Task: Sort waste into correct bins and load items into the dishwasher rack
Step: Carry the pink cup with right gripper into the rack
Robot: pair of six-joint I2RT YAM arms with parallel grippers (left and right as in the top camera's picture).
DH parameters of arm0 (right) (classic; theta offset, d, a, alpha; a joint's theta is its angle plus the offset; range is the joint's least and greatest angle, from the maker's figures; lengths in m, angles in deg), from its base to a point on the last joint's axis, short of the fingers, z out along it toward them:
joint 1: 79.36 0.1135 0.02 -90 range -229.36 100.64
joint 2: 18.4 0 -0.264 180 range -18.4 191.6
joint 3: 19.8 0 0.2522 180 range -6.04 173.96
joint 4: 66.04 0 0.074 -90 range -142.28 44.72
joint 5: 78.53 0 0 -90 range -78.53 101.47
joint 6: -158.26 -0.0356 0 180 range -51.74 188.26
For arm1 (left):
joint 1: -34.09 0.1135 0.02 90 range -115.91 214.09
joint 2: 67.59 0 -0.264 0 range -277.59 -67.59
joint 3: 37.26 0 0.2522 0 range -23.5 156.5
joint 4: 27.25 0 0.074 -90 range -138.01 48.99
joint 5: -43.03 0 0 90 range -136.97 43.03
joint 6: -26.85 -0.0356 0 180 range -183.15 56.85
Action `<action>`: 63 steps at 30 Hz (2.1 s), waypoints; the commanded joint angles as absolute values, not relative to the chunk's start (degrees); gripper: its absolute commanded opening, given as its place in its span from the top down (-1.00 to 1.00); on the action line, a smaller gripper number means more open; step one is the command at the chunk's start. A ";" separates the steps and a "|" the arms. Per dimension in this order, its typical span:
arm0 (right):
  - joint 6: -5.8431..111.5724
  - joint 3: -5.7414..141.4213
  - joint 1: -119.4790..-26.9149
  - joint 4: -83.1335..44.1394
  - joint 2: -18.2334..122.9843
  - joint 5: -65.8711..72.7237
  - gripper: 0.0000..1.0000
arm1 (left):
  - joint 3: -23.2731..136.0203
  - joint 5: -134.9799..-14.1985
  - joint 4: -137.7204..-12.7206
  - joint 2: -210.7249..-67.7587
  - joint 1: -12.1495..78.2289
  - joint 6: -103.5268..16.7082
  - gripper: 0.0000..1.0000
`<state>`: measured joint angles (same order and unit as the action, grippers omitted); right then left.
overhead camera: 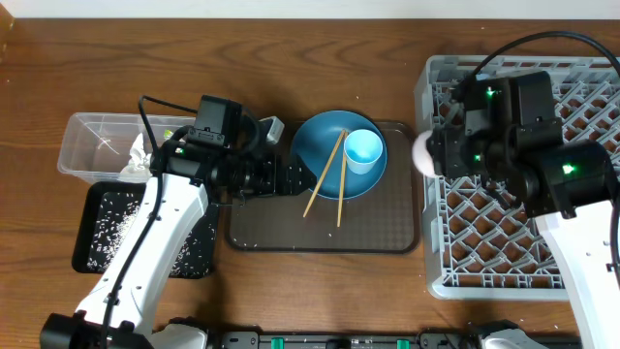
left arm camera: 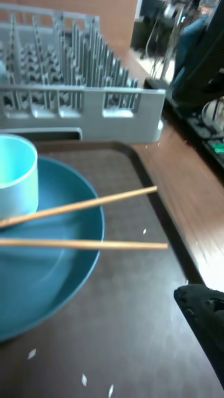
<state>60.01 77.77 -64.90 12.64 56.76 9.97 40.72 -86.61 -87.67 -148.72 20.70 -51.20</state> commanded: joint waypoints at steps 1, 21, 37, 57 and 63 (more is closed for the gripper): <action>56.89 78.60 -65.49 13.71 57.94 21.93 0.94 | 40.48 -81.69 -87.91 -148.83 20.83 -51.75 -0.91; 53.72 78.60 -70.65 12.03 70.24 26.43 0.98 | 40.48 -77.32 -87.89 -148.83 20.83 -51.75 -1.00; 54.22 78.60 -71.85 6.02 75.82 25.16 0.98 | 40.48 -77.30 -87.86 -148.83 20.83 -51.75 -1.00; 55.25 78.67 -72.03 5.87 78.33 22.28 0.97 | 40.48 -77.32 -87.86 -148.83 20.83 -51.75 -0.99; 55.23 78.67 -72.33 8.38 76.54 19.57 0.98 | 40.48 -77.30 -87.86 -148.83 20.83 -51.75 -0.99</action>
<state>54.90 77.77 -71.44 7.66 78.53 21.29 40.72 -78.06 -87.67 -148.72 20.70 -51.20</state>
